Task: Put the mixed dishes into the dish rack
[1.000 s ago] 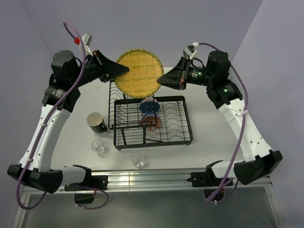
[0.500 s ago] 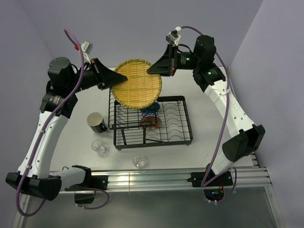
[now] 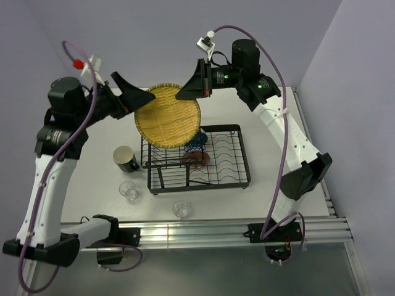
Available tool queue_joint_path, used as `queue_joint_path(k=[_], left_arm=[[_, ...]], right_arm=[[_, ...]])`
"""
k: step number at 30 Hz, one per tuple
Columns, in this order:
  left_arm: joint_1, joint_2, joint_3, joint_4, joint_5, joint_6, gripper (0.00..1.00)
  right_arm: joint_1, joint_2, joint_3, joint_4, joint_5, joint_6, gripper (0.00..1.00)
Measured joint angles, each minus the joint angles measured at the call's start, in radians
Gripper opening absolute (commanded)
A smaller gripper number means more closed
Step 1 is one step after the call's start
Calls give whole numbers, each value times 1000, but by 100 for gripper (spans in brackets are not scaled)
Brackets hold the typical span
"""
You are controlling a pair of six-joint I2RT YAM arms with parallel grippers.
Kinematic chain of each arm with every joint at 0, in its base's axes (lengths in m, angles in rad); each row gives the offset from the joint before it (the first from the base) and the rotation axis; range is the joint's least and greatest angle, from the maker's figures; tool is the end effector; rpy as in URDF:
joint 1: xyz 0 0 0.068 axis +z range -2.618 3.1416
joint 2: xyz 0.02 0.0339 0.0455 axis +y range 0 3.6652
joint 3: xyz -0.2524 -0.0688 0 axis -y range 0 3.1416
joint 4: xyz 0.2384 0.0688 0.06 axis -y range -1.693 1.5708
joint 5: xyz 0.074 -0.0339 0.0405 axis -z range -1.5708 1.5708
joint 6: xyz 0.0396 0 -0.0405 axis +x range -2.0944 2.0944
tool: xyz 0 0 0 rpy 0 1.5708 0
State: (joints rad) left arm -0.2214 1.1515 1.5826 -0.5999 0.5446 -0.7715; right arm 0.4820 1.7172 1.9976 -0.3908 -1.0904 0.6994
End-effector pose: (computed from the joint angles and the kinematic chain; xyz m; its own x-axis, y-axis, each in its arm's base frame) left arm 0.2053 -0.0672 0.4800 -0.5958 -0.4772 -0.6460 0.3776 0.5435 -0.7497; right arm 0.3036 0.1985 0.4767 -0.7154 -0.0385 -0.6977 -0.6987 0.0336 0.7146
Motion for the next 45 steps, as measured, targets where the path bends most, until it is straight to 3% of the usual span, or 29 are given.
queue_joint_path(k=[6, 12, 19, 45], left_arm=[[5, -242, -2, -80, -389, 53, 99], [5, -355, -14, -154, -581, 69, 97], [5, -317, -180, -286, -616, 66, 96], [5, -455, -287, -413, -583, -14, 93]], right_arm=[[0, 41, 88, -117, 153, -308, 0], [3, 62, 117, -158, 321, -638, 0], [37, 61, 102, -142, 440, -969, 0], [169, 90, -28, -101, 463, -1505, 0]])
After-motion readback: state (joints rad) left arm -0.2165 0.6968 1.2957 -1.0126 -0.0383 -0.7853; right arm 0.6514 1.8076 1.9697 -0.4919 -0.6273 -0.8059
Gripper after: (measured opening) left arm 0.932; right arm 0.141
